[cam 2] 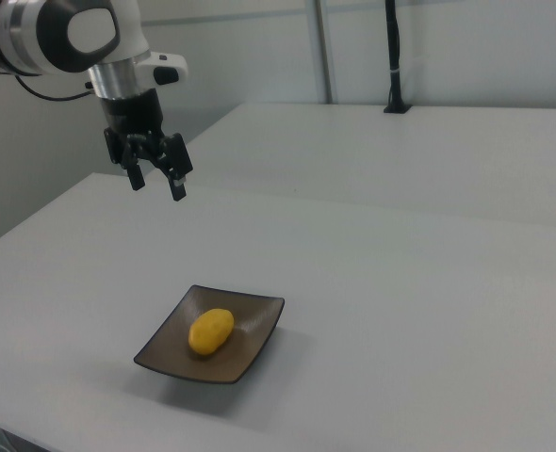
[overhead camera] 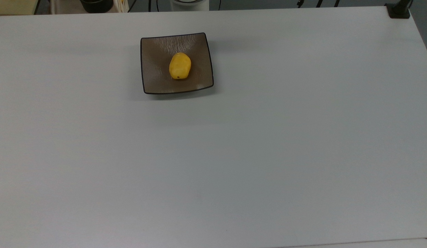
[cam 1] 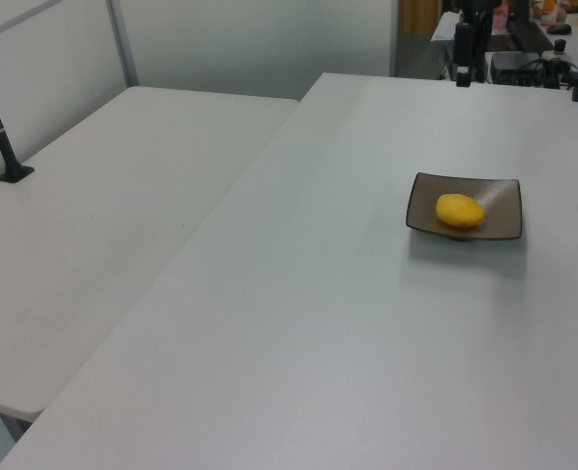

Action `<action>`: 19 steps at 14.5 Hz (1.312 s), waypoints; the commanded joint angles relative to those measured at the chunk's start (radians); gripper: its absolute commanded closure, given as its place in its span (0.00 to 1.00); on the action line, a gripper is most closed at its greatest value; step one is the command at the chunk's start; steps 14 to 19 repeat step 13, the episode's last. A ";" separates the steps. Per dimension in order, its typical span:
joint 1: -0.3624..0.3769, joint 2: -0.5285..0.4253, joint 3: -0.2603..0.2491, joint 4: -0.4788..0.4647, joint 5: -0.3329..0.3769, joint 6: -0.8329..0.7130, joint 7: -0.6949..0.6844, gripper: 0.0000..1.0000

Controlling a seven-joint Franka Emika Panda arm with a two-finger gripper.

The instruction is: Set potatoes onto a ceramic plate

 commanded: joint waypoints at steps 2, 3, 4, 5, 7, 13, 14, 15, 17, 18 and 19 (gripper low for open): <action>0.027 0.002 -0.048 -0.016 0.043 0.094 -0.105 0.00; 0.024 0.005 -0.050 -0.019 0.049 0.120 -0.142 0.00; 0.015 0.010 -0.050 -0.019 0.055 0.149 -0.170 0.00; 0.009 0.013 -0.050 -0.019 0.061 0.171 -0.205 0.00; 0.009 0.020 -0.050 -0.022 0.064 0.204 -0.242 0.00; 0.000 0.013 -0.050 -0.023 0.064 0.205 -0.238 0.00; 0.000 0.013 -0.050 -0.023 0.064 0.205 -0.238 0.00; 0.000 0.013 -0.050 -0.023 0.064 0.205 -0.238 0.00; 0.000 0.013 -0.050 -0.023 0.064 0.205 -0.238 0.00; 0.000 0.013 -0.050 -0.023 0.064 0.205 -0.238 0.00; 0.000 0.013 -0.050 -0.023 0.064 0.205 -0.238 0.00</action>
